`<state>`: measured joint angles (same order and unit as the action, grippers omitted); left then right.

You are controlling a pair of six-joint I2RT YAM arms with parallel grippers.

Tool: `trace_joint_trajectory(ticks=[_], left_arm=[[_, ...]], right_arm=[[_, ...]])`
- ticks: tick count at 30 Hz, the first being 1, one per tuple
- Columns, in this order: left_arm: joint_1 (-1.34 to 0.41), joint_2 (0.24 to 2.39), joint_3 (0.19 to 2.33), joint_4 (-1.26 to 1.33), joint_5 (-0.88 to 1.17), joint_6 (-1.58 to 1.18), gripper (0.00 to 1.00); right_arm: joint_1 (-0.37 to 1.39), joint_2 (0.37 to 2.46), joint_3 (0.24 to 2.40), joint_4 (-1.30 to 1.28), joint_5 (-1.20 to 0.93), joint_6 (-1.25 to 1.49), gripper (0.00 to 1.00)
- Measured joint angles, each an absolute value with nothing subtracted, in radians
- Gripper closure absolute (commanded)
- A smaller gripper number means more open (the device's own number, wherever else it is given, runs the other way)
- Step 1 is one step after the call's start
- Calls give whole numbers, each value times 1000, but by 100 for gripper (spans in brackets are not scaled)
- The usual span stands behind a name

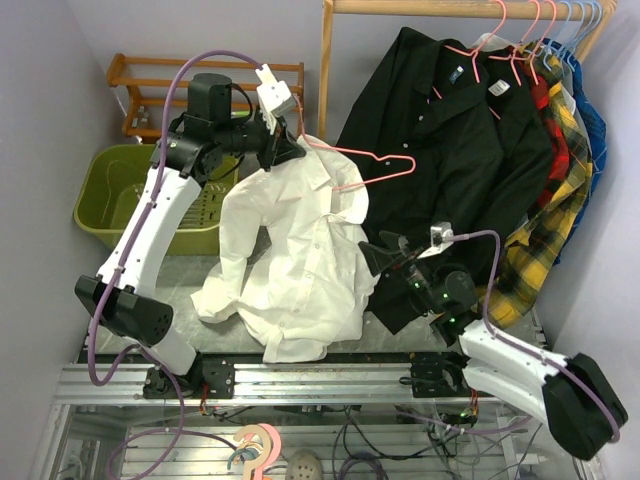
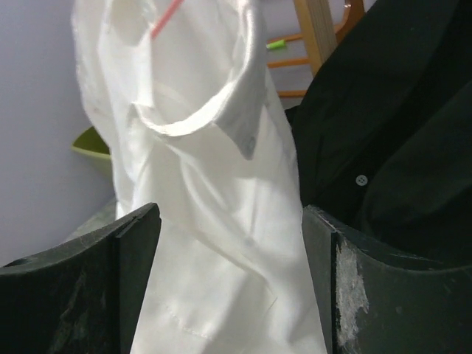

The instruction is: Place the shirt on the hanger

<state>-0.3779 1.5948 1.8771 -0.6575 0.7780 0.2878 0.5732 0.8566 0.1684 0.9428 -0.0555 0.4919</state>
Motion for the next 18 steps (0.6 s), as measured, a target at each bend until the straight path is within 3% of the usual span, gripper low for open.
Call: trace_joint_trajectory(ticks=[6, 15, 18], left_arm=[[-379, 1573, 1869, -663, 778, 288, 93], [-382, 1571, 1851, -673, 778, 297, 93], [-382, 1571, 1842, -677, 778, 299, 93]], right_arm=[[606, 1077, 204, 1094, 20, 436, 35], [615, 1205, 265, 1245, 53, 430, 34], [616, 1218, 279, 1277, 53, 433, 44]])
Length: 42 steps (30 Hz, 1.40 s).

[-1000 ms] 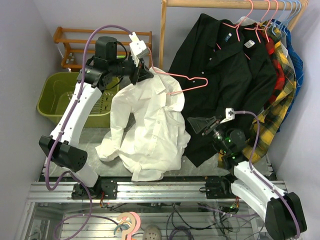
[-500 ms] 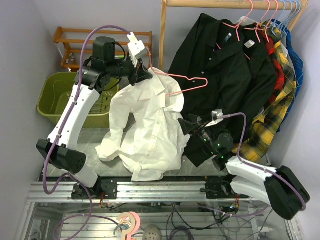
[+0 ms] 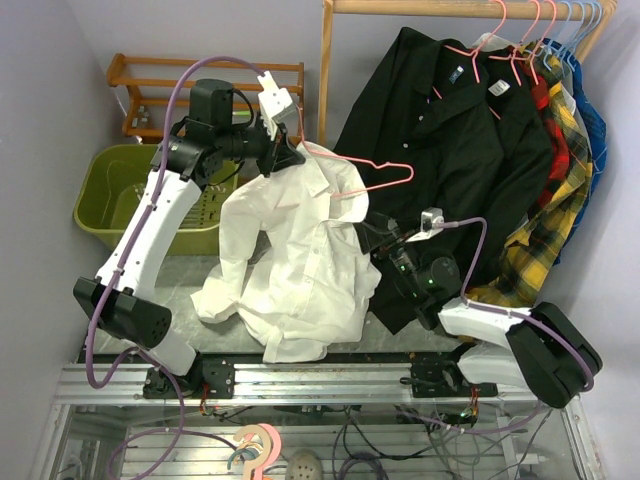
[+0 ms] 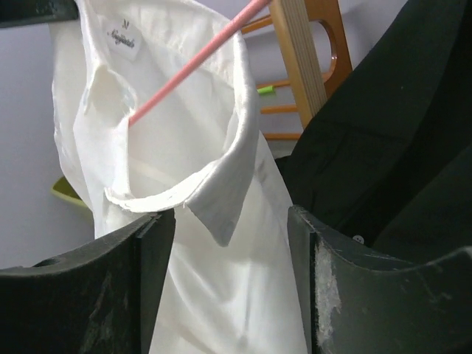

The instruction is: Place the shirt on the hanger

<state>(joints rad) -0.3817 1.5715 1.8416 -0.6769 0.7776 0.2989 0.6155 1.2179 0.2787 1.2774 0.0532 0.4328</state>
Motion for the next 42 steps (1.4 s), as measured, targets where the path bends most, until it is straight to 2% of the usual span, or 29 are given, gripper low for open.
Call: trace_joint_trajectory(ticks=[7, 8, 14, 23, 42], left_arm=[[-382, 1571, 1825, -680, 778, 299, 93], [-382, 1571, 1825, -680, 777, 300, 93], [-383, 1571, 1825, -708, 760, 336, 93], [-384, 1571, 1822, -814, 655, 466, 93], [-395, 1571, 1832, -955, 568, 635, 93]], right_arm=[[617, 1330, 313, 1337, 54, 445, 98], [617, 1353, 314, 1349, 57, 450, 100], [617, 1404, 312, 1375, 111, 440, 100], [581, 1304, 260, 1380, 213, 382, 100], [522, 1282, 250, 1354, 227, 338, 100]])
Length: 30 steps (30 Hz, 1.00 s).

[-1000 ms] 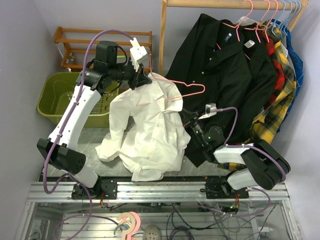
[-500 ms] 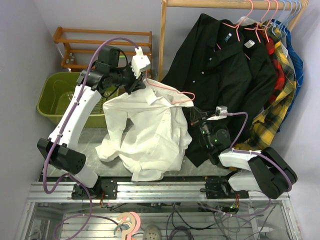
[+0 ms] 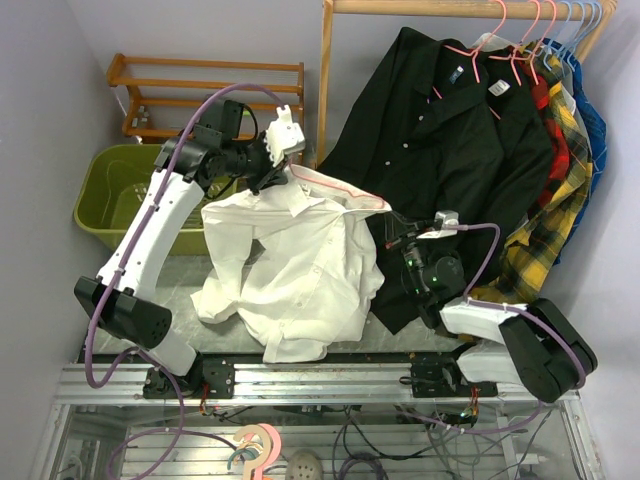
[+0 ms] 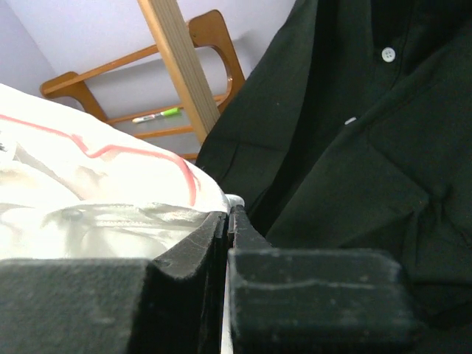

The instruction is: Place the shirt on the hanger

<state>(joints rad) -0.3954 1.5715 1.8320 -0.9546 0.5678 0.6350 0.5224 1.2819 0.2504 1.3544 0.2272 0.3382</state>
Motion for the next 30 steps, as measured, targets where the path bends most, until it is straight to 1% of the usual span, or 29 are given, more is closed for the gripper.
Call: trace_joint_trajectory(ticks=[6, 9, 12, 16, 20, 23, 30], left_arm=[[-415, 1577, 1833, -988, 501, 684, 93], [-436, 1604, 1841, -1026, 463, 713, 93], [-446, 1630, 1839, -1034, 428, 717, 93], [-459, 1634, 1819, -1000, 386, 680, 93], [-489, 1634, 1819, -929, 351, 596, 93], [-522, 1634, 1819, -860, 335, 521, 93], [-535, 1634, 1821, -740, 288, 385, 93]], right_arm=[[523, 1157, 279, 1236, 184, 300, 100], [525, 1074, 334, 1124, 166, 246, 100], [528, 1037, 408, 1015, 122, 204, 100], [599, 1065, 545, 851, 67, 155, 100], [747, 1136, 624, 751, 59, 111, 100], [820, 1178, 638, 714, 49, 115, 100], [904, 1200, 673, 710, 25, 163, 100]])
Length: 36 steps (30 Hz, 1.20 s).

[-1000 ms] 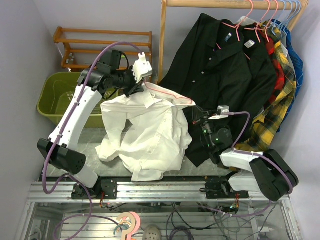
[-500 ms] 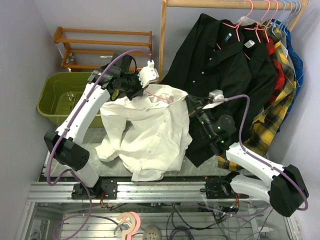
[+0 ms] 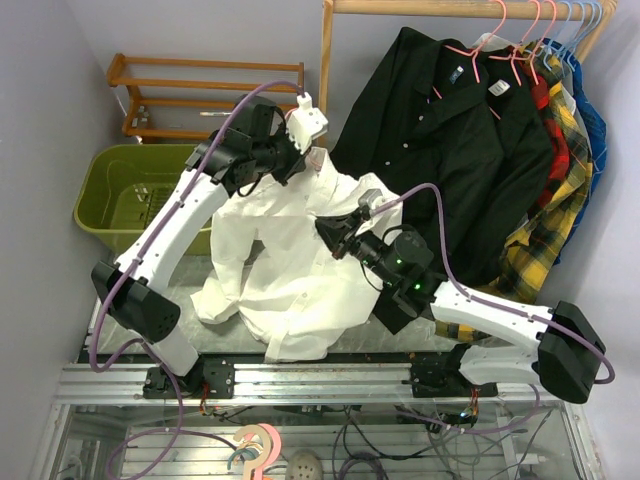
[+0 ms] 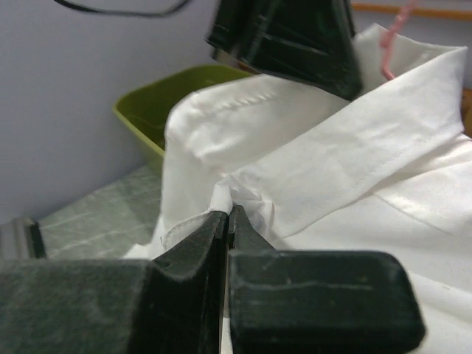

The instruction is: Place the shirt on the hanger

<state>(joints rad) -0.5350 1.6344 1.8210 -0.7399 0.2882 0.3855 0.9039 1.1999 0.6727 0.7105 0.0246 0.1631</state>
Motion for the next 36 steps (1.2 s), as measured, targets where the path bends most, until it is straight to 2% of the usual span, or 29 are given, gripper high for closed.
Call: trace_joint_trajectory(ticks=[3, 4, 5, 7, 8, 12, 15, 22, 26, 33, 36], left_arm=[[-533, 1632, 1822, -706, 288, 342, 93], [-533, 1629, 1822, -696, 292, 329, 93], [-533, 1625, 1822, -691, 298, 320, 93], [-532, 1611, 1824, -677, 331, 309, 93], [-530, 1604, 1827, -676, 350, 309, 93], [-503, 1565, 1858, -678, 486, 343, 93], [-485, 1538, 1888, -694, 562, 416, 93], [-475, 1477, 1904, -920, 717, 826, 93], [-475, 1459, 1893, -1078, 760, 1080, 93], [-474, 1429, 1847, -1115, 776, 1222, 93], [-474, 1429, 1850, -1131, 792, 1260, 93]], right_arm=[[925, 1201, 706, 729, 10, 188, 100], [931, 1203, 718, 739, 10, 196, 90], [934, 1203, 728, 744, 10, 202, 67], [941, 1204, 760, 741, 12, 206, 4], [941, 1204, 776, 734, 15, 212, 1], [948, 1159, 883, 605, 41, 144, 0], [949, 1039, 949, 467, 69, 52, 0], [949, 807, 1126, 87, -35, -239, 0], [949, 816, 1169, -169, -62, -417, 0], [949, 936, 1177, -604, -81, -623, 5], [949, 993, 1213, -698, -85, -661, 17]])
